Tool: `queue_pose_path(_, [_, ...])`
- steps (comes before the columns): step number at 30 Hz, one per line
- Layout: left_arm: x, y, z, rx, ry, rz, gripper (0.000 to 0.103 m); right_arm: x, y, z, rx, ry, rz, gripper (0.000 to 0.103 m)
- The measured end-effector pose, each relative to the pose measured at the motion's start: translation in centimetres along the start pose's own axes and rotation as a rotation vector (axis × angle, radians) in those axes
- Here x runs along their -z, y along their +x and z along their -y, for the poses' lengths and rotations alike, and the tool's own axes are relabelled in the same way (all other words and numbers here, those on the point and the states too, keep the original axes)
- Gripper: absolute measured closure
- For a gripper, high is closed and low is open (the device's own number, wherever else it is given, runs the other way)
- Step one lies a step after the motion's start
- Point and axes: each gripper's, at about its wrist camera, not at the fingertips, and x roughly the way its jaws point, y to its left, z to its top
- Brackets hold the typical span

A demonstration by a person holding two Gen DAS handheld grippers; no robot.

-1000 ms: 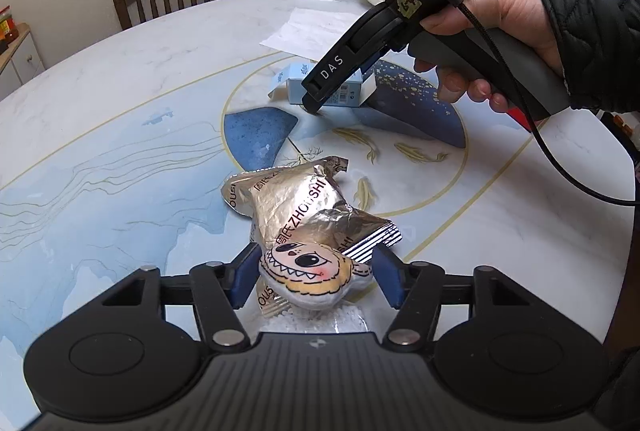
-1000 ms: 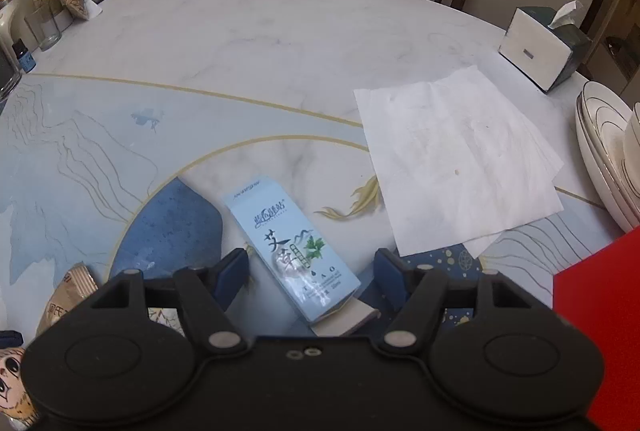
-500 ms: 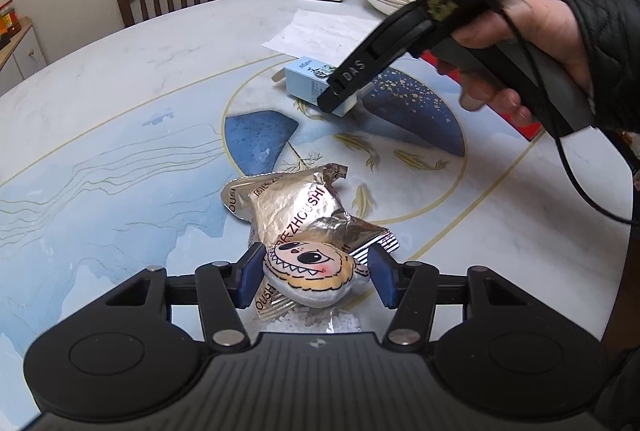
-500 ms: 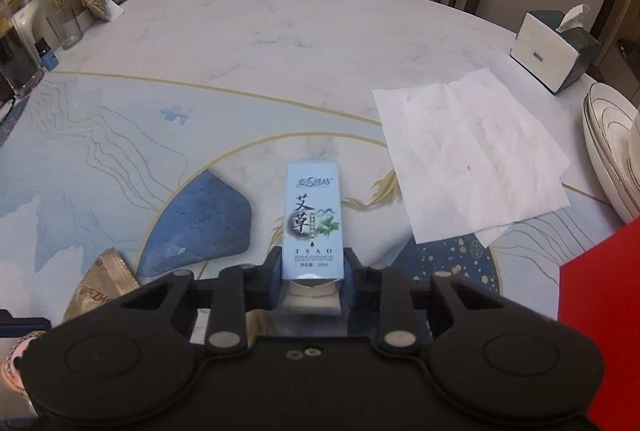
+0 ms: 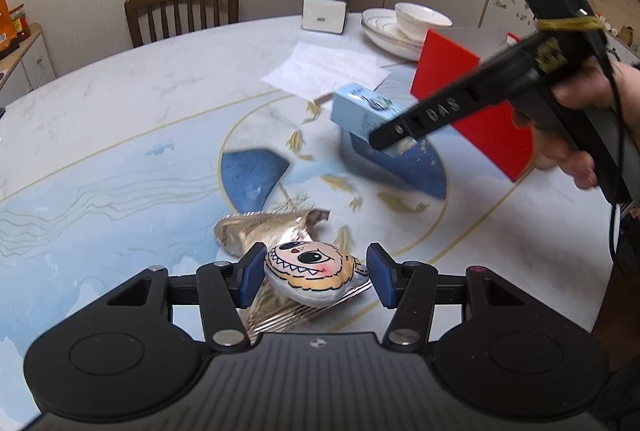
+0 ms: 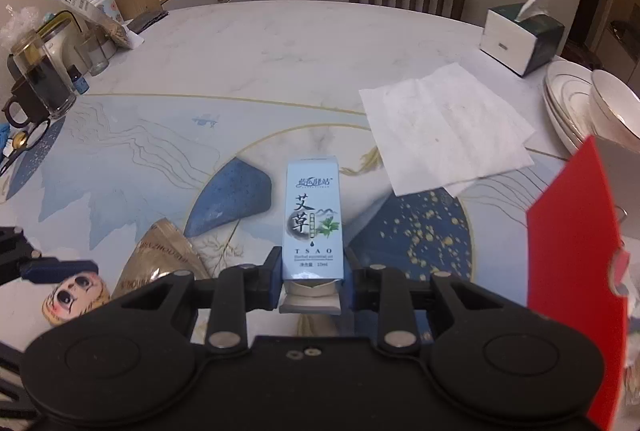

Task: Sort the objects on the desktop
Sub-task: 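Carry the cookie packet with left tool while right tool carries carton to box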

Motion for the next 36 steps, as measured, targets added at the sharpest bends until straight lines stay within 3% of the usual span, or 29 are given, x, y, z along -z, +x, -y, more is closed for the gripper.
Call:
queue_pose_path(18, [-4.7,-0.2,6.5,0.067,0.053,0.102,0.049,4.2,-9.4,4.3,0.003,0.056,0.040,0.076])
queue_pose_path(36, [-11.5,3.9,16.7,0.150,0.159,0.166,0.049,7.0,-15.7,15.0,0.082,0.138,0.117,0.076])
